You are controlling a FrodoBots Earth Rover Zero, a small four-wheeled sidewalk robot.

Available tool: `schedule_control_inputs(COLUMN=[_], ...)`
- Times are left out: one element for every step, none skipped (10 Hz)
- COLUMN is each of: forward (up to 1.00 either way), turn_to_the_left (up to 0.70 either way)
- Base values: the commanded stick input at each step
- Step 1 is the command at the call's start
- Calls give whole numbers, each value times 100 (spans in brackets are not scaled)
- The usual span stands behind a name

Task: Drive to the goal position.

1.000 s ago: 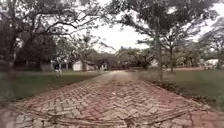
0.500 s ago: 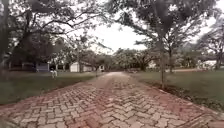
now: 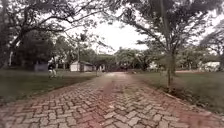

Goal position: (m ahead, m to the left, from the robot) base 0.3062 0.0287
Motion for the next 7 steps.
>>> schedule_control_inputs(forward=[70, 70, 70, 70, 70, 70, 70], turn_to_the_left=[0, 0, 0, 0, 0, 0, 0])
